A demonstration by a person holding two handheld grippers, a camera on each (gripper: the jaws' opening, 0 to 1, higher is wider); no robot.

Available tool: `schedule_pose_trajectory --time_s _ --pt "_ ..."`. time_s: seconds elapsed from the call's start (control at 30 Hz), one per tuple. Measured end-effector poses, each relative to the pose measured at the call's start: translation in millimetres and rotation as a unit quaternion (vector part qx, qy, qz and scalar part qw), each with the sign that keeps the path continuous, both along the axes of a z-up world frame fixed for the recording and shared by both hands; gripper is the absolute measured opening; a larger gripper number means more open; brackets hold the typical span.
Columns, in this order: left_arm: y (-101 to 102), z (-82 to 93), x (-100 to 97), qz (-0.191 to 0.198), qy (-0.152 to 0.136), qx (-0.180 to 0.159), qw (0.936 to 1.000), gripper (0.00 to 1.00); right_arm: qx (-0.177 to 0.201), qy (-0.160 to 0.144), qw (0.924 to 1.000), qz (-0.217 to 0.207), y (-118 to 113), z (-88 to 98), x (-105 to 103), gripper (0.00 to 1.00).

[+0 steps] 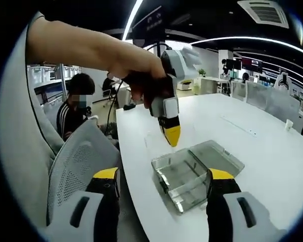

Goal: Insert the divider into the dual guide fixture by aligning both edges with the guide slots and pushing it downward to the bottom, including one-sided entry, uneven engagement, binding, and posture correction.

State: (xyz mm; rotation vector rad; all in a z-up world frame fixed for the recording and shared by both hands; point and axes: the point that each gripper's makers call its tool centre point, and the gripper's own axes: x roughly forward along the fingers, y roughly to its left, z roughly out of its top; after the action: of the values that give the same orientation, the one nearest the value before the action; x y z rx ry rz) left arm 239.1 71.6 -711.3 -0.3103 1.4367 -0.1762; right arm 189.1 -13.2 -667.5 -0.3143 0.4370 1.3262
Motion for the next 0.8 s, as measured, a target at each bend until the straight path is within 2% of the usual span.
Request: schedule_pose_trajectory --time_s 0.8 --pt "-3.0 -18.2 -0.4 0.039 0.025 -0.019 0.9988 0.01 -0.015 -0.018 0.9996 0.014 0.1 -6.4 -1.3 0.71"
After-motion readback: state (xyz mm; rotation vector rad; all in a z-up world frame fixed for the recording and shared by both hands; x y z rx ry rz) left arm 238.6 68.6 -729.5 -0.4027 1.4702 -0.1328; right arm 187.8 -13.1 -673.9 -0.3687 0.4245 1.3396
